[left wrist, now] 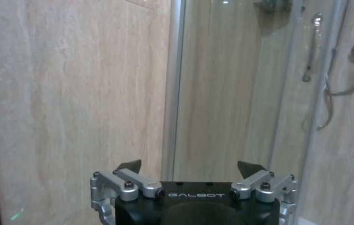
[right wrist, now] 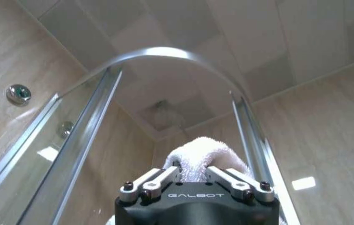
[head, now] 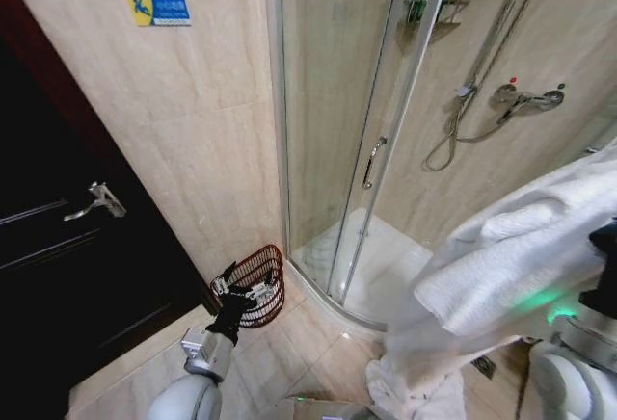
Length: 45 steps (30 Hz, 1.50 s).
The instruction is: Discard the used towel into the hamper.
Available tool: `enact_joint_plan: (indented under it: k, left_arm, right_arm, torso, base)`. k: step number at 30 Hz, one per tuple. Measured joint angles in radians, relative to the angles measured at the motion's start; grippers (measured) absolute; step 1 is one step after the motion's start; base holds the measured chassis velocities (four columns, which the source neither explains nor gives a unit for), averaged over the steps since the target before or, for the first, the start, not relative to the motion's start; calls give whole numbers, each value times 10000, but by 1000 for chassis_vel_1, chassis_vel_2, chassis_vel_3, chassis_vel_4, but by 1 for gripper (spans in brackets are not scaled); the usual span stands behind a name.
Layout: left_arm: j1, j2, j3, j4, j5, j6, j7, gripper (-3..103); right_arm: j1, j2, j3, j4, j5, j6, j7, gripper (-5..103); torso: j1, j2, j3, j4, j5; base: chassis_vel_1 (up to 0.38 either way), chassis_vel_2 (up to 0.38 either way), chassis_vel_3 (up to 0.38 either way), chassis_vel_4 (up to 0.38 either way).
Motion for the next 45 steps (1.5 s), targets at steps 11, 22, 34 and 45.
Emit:
enact_joint_plan:
  k: [11, 22, 34, 45]
  left_arm:
    - [6, 1, 0, -1, 0, 0, 0, 100]
    - [-3, -1, 0, -1, 0, 0, 0, 100]
    - [1, 1, 0, -1, 0, 0, 0, 100]
    - [1, 1, 0, 0, 0, 0, 0, 100]
  right_arm:
    - [46, -61, -125, 1, 133, 234, -321, 5]
    - [370, -540, -477, 0, 826, 159, -1230, 5]
    - [553, -721, -505, 0, 1368, 356, -1638, 5]
    - [578, -612, -455, 0, 1598, 678, -1803, 5]
  torso:
    - [-17, 9, -8, -3, -9]
    - [10, -3, 3, 2, 1]
    - [-5, 1, -2, -3, -3]
    - [-38, -69, -36, -3, -4]
  base:
    - [224, -229, -238, 237]
    - [-17, 3, 2, 9]
    - [47, 35, 27, 39]
    - [83, 96, 110, 85]
